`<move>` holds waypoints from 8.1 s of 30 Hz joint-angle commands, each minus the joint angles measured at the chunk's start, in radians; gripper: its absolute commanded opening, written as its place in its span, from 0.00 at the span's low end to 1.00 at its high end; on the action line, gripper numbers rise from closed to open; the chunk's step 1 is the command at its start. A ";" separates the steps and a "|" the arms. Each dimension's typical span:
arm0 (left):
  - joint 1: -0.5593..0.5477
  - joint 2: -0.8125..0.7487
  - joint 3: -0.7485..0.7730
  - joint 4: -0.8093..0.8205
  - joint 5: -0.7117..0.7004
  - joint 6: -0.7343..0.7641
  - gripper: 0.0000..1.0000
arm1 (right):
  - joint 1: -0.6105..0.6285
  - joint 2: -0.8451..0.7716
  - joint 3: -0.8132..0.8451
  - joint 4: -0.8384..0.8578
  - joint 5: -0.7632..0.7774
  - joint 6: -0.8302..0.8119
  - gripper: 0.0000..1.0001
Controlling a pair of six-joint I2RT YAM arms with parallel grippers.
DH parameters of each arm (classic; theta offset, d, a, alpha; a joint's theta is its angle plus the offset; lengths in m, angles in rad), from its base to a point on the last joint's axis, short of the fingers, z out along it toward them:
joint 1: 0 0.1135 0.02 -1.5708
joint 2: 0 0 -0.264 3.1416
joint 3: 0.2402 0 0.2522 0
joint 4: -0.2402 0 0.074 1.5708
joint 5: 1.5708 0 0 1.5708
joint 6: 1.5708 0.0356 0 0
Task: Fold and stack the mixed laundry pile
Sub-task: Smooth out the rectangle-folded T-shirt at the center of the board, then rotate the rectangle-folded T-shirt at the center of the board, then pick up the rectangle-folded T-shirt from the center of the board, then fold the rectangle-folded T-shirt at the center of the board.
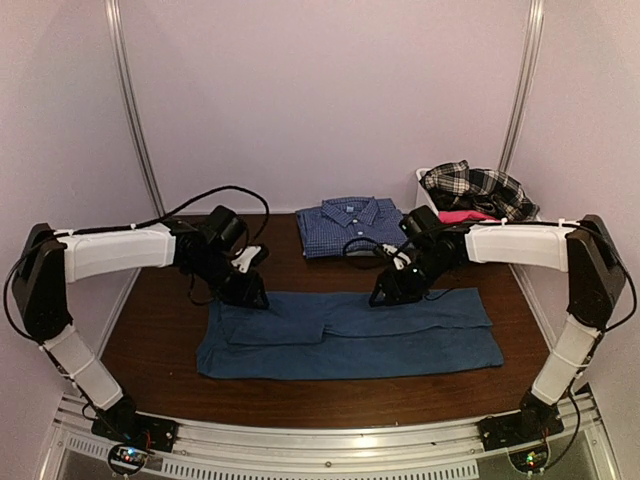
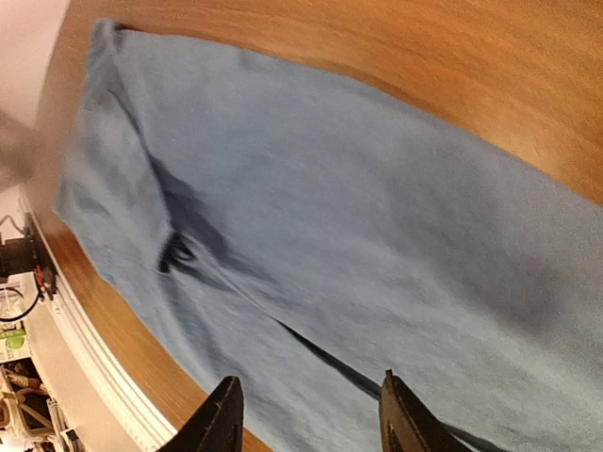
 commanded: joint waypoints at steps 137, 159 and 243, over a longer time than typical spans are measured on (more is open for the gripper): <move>-0.260 -0.717 -0.814 0.040 -0.163 -0.903 0.40 | 0.284 0.362 0.137 0.013 -0.229 0.080 0.41; -0.274 -0.646 -0.795 0.065 -0.133 -0.903 0.29 | 0.337 0.393 0.100 0.004 -0.235 0.089 0.38; 0.401 0.140 0.028 0.247 -0.238 -0.317 0.00 | 0.013 1.058 1.284 0.525 -0.381 0.386 0.00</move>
